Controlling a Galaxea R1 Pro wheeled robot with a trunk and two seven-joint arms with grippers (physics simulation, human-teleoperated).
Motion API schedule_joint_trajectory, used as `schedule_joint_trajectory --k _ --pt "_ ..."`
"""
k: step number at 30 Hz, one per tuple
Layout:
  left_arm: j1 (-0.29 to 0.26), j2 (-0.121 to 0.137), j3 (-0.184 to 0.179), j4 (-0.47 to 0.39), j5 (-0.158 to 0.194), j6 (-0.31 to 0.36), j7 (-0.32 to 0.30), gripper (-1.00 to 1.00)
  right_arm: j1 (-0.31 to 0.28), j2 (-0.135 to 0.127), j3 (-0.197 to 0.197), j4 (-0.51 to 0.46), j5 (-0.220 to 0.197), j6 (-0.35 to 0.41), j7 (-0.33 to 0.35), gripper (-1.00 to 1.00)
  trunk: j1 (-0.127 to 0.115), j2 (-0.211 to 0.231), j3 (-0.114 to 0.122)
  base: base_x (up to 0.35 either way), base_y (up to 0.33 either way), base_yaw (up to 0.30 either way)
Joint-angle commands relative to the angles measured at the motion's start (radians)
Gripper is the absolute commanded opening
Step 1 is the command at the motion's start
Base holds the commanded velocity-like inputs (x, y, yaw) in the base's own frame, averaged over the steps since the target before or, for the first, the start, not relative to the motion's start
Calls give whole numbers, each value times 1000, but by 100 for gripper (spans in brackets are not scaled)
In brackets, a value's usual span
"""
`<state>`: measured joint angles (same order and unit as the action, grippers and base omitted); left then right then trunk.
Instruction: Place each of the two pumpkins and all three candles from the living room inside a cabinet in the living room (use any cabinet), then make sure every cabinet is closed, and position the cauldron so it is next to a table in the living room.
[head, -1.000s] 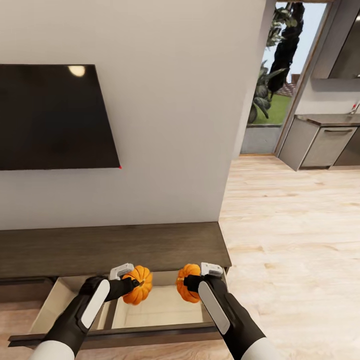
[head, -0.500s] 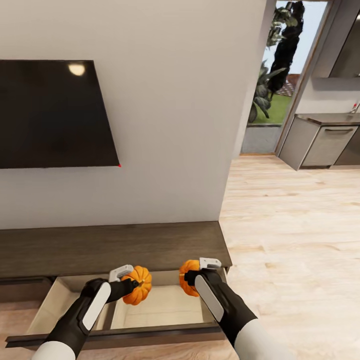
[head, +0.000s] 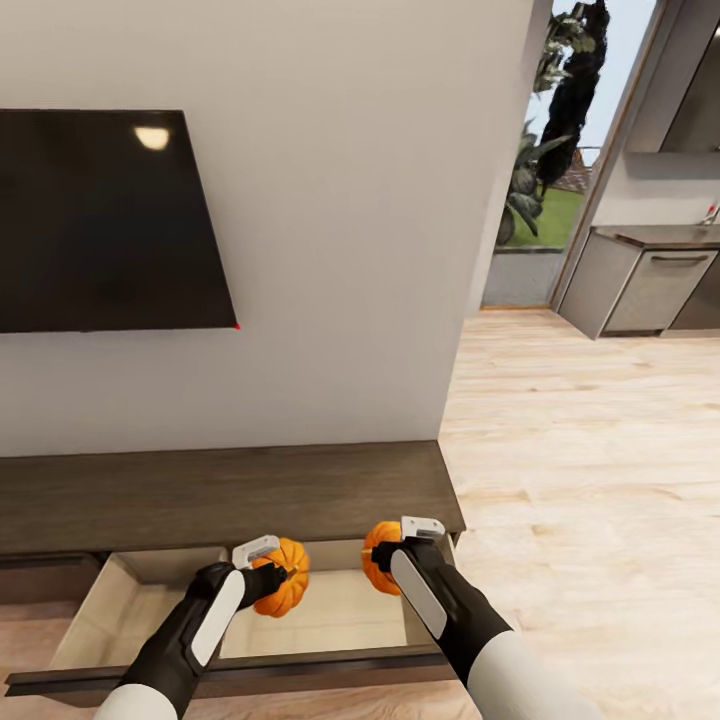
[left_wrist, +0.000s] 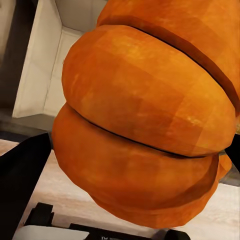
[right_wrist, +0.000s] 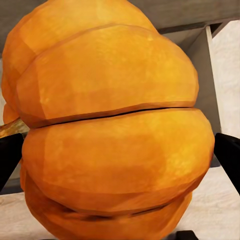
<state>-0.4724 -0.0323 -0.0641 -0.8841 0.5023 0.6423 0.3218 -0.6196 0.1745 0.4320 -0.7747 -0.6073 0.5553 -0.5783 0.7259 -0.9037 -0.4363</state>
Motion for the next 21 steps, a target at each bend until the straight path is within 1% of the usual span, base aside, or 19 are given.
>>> schedule_joint_trajectory --k 1,6,8,10,13,21 --pt "0 -2 0 0 0 -1 8 -100 0 0 0 1 2 -1 0 -100 4 -7 -3 0 0 0" --pt "0 -4 0 1 -1 -3 20 -100 -2 0 1 13 7 -3 0 -100 23 -42 -19 0 0 0" --pt "0 -4 0 1 -1 -3 21 -100 -4 0 1 45 8 -19 1 -100 31 -56 -25 0 0 0" --pt "0 -4 0 1 -1 -3 22 -100 -18 0 1 85 9 -46 1 -100 38 -70 -31 0 0 0" --pt "0 -4 0 1 -1 -3 22 -100 -35 0 1 125 8 -65 1 -100 50 -91 -41 0 0 0" --pt "0 -5 0 1 -1 -3 21 -100 -43 0 1 143 8 -70 3 -100 81 -147 -66 0 0 0"
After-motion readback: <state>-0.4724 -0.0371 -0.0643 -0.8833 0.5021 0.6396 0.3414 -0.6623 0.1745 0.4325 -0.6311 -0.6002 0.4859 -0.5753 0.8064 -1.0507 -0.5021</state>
